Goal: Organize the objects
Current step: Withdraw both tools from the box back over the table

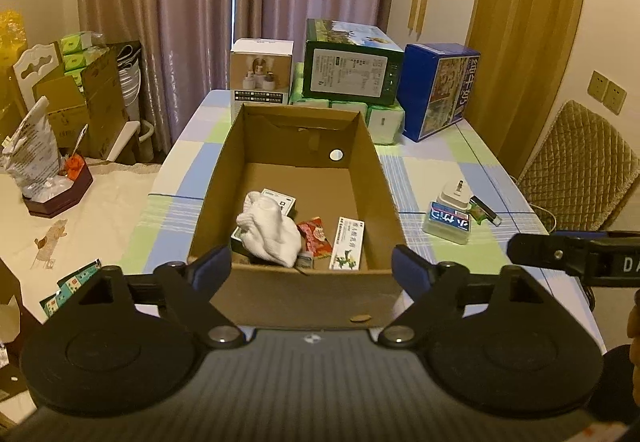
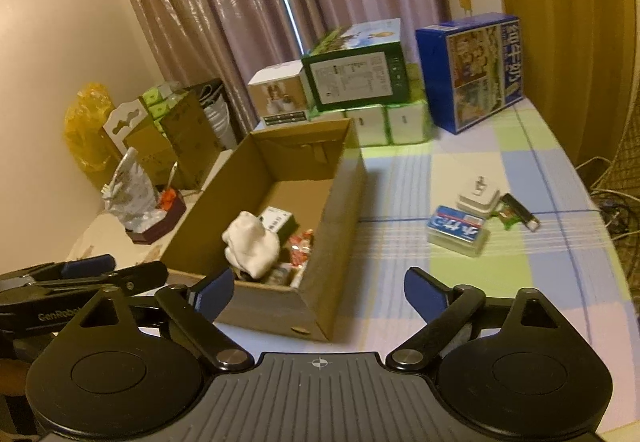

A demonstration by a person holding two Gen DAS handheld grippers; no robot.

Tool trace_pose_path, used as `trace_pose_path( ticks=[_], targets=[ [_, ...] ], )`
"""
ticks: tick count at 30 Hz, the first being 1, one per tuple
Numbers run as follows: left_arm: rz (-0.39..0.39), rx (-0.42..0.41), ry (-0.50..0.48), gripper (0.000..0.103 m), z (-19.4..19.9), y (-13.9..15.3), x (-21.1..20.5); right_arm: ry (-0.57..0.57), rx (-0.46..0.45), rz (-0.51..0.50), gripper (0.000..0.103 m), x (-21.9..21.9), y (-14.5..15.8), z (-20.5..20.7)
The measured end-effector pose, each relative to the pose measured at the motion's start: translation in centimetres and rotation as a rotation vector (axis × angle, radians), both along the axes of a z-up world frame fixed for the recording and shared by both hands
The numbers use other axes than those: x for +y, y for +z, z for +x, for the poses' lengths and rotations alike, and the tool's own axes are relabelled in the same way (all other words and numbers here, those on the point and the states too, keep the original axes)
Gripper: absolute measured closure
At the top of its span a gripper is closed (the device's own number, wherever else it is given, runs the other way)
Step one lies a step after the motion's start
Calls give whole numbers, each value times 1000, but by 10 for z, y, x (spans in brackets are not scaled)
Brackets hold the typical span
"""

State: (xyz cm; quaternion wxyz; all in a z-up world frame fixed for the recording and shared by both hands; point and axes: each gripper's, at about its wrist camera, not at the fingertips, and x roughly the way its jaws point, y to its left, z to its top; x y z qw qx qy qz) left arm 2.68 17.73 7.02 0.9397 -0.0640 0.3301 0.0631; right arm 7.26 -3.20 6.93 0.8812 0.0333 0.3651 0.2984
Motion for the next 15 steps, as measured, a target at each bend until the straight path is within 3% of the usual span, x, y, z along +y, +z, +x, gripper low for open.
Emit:
trace_pose_path(
  ticks=[10,15],
  targets=[
    [23,-12,-7,1,-18,2,-23,-54,-16,-10,8,-36,3,-17],
    [31,-16,-8,1,-23,3,-32,-70,-27,-26,2,-46,5,-24]
  ],
)
